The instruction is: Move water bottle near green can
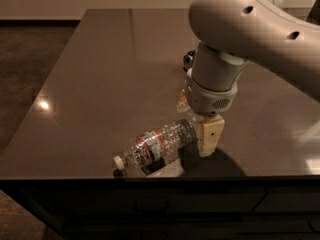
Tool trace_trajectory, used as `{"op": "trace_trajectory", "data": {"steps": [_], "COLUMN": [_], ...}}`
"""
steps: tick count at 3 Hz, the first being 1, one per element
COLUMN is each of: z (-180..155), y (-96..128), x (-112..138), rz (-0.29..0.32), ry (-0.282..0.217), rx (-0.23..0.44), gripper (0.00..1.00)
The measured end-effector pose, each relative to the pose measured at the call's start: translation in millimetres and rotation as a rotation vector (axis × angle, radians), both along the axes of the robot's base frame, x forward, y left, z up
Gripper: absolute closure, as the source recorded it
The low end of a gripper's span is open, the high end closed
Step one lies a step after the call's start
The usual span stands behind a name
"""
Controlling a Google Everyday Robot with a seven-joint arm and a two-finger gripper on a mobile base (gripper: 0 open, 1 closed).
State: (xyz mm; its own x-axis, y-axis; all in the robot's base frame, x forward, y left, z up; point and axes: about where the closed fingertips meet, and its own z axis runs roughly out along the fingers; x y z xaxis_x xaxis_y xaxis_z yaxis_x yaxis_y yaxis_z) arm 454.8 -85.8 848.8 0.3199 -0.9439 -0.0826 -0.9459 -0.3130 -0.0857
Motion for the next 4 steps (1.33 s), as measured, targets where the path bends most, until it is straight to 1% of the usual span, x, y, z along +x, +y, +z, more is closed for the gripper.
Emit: {"op": "trace_trajectory", "data": {"steps": [1, 2, 3, 4], "z": [-4, 3, 17, 25], "y": [-3, -13, -31, -58], "x": [3, 14, 37, 64], "rz": [0.004, -0.028, -0.073, -0.122], "ry": [0.013, 0.003, -0.027, -0.051], "rx": [-0.014, -0.022, -0.036, -0.060], "gripper": [0.50, 0.73, 0.96, 1.00]}}
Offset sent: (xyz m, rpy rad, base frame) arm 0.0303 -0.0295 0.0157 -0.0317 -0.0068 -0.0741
